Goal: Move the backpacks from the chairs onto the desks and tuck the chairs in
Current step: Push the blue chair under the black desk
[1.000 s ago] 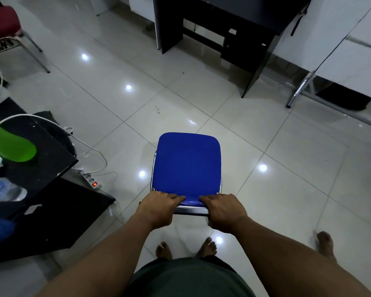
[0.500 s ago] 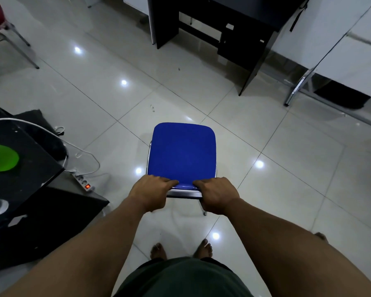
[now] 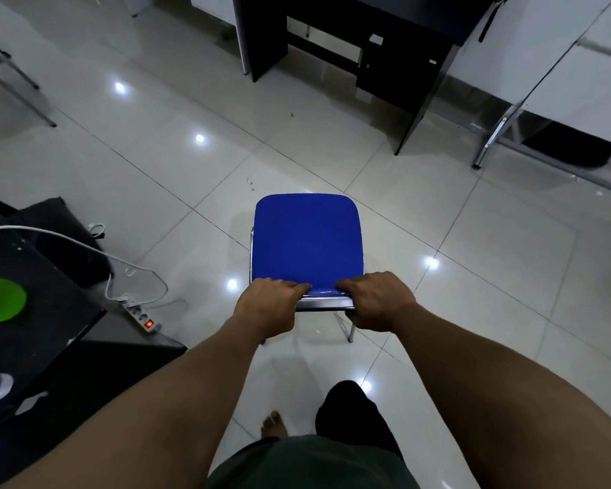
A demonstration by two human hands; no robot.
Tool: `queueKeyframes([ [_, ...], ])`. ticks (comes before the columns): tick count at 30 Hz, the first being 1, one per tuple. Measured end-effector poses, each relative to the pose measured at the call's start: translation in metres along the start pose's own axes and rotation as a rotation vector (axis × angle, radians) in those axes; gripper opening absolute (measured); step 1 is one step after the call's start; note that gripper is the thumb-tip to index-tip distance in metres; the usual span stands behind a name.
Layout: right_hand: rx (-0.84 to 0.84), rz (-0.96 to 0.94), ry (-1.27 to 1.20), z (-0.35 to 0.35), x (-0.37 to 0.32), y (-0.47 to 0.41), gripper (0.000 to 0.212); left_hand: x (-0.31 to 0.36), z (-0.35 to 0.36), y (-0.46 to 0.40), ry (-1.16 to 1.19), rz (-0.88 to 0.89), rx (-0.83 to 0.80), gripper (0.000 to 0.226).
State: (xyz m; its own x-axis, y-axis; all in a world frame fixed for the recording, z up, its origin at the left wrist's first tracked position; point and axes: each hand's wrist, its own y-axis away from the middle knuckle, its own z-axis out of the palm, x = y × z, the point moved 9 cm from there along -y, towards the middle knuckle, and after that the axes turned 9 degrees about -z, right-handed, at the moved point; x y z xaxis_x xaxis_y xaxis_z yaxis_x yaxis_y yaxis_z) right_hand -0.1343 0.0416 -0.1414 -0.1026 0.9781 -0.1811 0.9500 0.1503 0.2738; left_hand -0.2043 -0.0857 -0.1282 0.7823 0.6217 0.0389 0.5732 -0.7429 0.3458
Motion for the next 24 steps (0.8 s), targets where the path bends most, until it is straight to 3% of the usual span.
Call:
queueKeyframes([
  [24,-0.052,-0.204,0.091,-0.056,0.161,-0.053,0.028,0.056,-0.041,-0.136,0.158,-0.265,0.017,0.053],
])
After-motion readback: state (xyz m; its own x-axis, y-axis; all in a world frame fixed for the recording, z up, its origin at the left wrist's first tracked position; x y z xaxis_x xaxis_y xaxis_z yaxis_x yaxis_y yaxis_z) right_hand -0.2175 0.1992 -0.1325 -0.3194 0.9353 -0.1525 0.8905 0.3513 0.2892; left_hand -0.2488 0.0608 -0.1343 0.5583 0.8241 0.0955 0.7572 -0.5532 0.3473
